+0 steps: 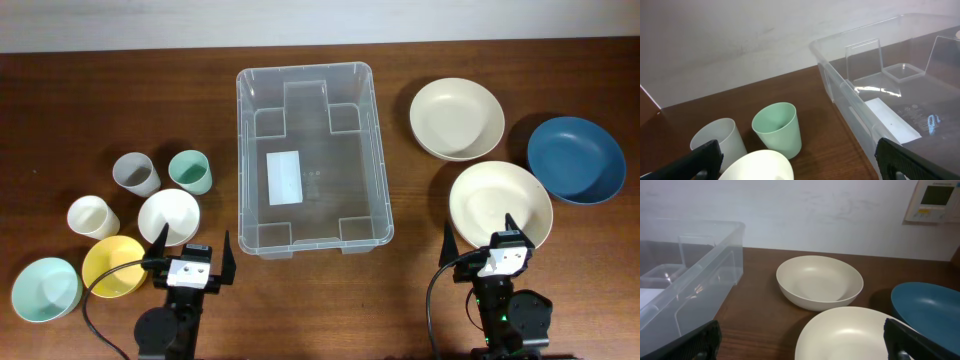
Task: Pack container
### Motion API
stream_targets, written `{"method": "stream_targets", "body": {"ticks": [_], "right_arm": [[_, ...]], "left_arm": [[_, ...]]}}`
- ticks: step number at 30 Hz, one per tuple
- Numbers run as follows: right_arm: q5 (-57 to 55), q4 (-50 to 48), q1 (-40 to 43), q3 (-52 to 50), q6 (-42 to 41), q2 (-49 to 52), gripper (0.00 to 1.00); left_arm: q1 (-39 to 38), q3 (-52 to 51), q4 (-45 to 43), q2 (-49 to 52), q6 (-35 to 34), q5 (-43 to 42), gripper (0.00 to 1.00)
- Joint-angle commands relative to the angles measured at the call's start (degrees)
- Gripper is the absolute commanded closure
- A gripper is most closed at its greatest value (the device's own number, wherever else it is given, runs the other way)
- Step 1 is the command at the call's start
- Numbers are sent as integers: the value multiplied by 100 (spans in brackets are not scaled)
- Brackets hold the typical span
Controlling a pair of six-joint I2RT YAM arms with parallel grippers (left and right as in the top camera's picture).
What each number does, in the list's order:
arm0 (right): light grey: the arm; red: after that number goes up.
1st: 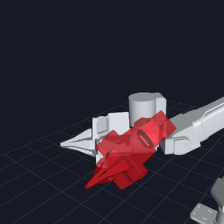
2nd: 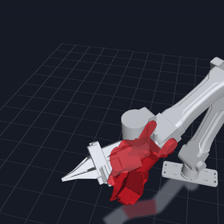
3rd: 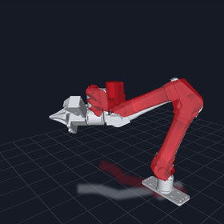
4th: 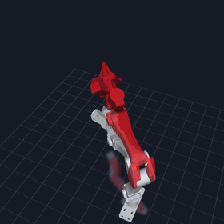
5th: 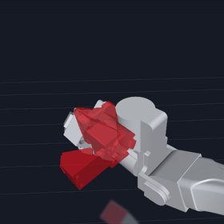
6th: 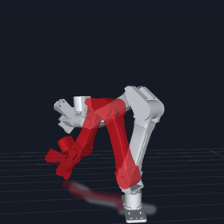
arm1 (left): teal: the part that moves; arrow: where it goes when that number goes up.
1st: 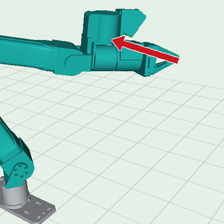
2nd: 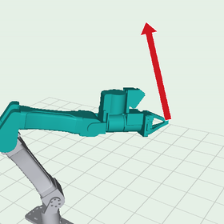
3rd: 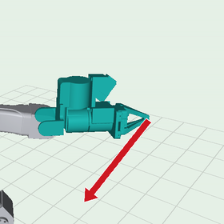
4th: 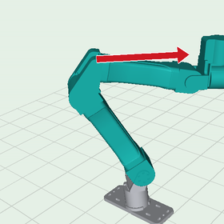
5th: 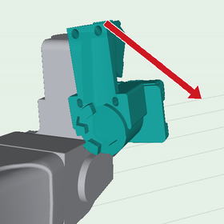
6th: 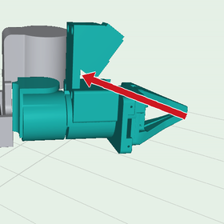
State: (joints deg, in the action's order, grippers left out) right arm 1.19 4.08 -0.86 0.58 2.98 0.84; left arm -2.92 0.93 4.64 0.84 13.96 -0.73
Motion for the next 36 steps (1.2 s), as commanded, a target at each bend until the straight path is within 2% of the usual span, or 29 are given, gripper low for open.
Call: {"method": "stream_targets", "body": {"ticks": [1,36], "right_arm": [[55,24,42,-26,-46,-59,1],[-146,-7,42,-26,-48,-57,1]], "left_arm": [[37,-44,-11,-55,68,-103,0],[35,-42,-13,-55,68,-105,0]]}}
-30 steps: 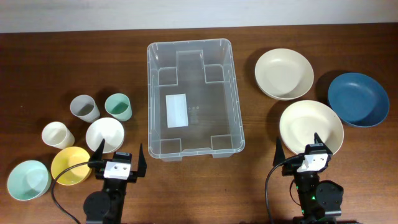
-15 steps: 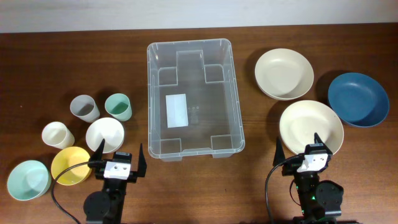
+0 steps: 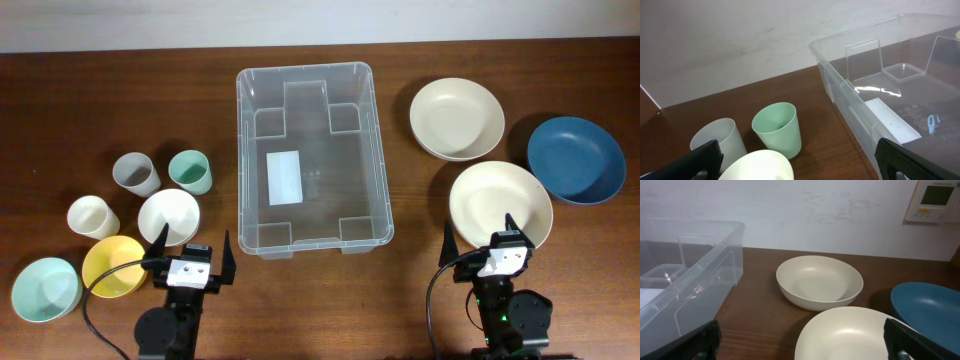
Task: Pack container
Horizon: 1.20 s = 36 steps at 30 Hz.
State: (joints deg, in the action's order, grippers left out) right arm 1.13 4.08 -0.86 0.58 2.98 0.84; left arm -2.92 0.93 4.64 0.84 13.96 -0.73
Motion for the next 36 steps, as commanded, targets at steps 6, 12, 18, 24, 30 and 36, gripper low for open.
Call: {"method": "stream_targets", "body": {"ticks": [6,12,18,24,30,36], "right_arm": [[-195,-46,52,-26,-48,-55,1],[-341,-146,52,-13,-48,-52,1],[-831,-151,52,107,-48,-48,1],[-981,149,52,505,-442,48,1],[-981,697,52,1303,-507,1003,1],[-933,1593,52,2708,-693,2658,1]], "left_arm": [[35,-39,-15,-55,68,-105,0],[35,-39,-28,-55,66,-105,0],[35,-33,-225,-55,-326,-105,0],[35,227,-245,-13,-798,-103,0],[35,887,-57,640,-798,-103,0],[37,1759,391,1878,-931,-105,0]]}}
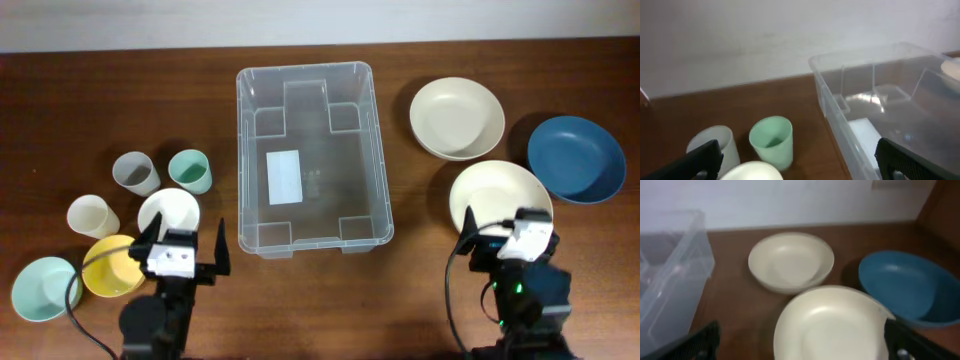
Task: Pack container
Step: 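Move the right gripper to the rim of the front cream bowl and grasp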
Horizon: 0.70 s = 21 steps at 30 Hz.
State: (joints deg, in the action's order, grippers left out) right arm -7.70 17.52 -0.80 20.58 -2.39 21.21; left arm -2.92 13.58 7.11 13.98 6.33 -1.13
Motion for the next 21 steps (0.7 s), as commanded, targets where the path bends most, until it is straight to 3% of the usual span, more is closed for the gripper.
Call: {"method": "stream_targets", "body": {"ticks": [1,8,12,16,21], "right_arm": [[-50,551,46,1056,-155,975,1],[-48,3003,55,3526,-157,3136,1],[341,4485,55,4819,-374,4113,1],[667,5064,55,5414,-369,4572,1],[15,4986,597,5475,-1364,4699,1]], "left_arm": [[37,717,315,841,-227,-63,0],[37,2568,2022,2811,-227,-66,0],[37,4019,3738,3901,-223,-146,0],[37,5180,5005,4732,-225,-852,0],[37,5460,5163,4972,-223,-872,0]]}}
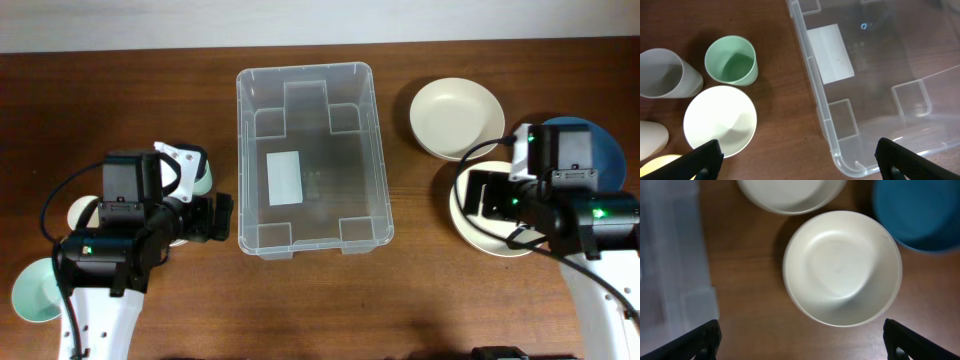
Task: Pack container
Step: 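Move the right gripper to the rim of the front cream bowl and grasp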
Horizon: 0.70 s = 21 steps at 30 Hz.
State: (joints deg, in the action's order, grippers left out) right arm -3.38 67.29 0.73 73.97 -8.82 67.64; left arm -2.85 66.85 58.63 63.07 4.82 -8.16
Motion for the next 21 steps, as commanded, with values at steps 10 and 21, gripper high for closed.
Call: {"method": "stream_targets", "body": {"ticks": [10,21], "right_arm": [[527,155,3560,118,-1403,1056,1],[1182,-205,3641,111,-380,2966,1]], "left_arm": [[31,133,-142,304,-72,66,0],[31,133,-354,433,-74,66,0]]}}
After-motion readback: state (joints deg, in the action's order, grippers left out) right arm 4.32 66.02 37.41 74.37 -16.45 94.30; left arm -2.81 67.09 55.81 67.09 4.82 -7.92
